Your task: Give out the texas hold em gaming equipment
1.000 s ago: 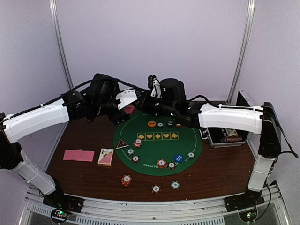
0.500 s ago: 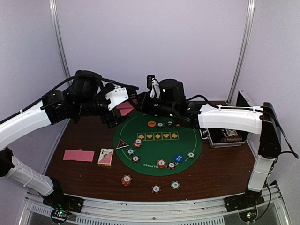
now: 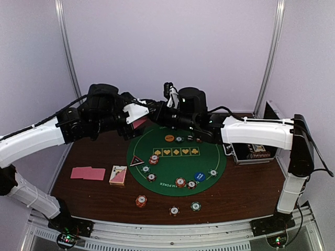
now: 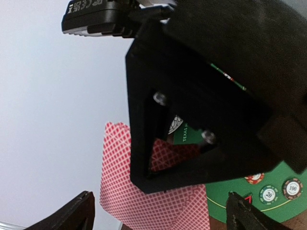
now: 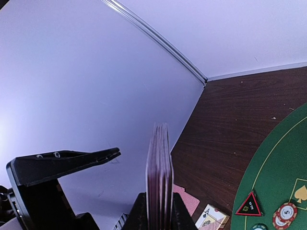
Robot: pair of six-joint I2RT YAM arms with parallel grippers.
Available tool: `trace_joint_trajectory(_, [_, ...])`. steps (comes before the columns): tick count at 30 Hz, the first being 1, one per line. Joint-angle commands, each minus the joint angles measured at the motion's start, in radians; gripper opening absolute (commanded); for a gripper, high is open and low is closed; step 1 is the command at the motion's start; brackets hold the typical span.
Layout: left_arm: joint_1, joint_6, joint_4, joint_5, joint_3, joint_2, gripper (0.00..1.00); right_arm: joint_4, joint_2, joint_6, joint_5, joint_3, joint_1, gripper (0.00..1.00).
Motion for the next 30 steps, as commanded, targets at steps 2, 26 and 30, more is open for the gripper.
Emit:
trace_joint_trajectory(2, [0.0, 0.094, 0.123, -0.062, -0.017, 0.009, 0.98, 0.052, 0.001, 0.003, -0.037, -0.001, 0.007, 0.0])
trace_joint_trajectory(26, [-0.005, -0.132, -0.27, 0.102, 0.161, 0.054, 0.98, 0.144, -0.032, -0.082, -0.08, -0.051, 0.039, 0.0])
trace_joint_trajectory(30, [-0.023, -0.15, -0.276, 0.086, 0.142, 0.041, 0.97, 0.156, -0.042, -0.086, -0.074, -0.059, 0.039, 0.0])
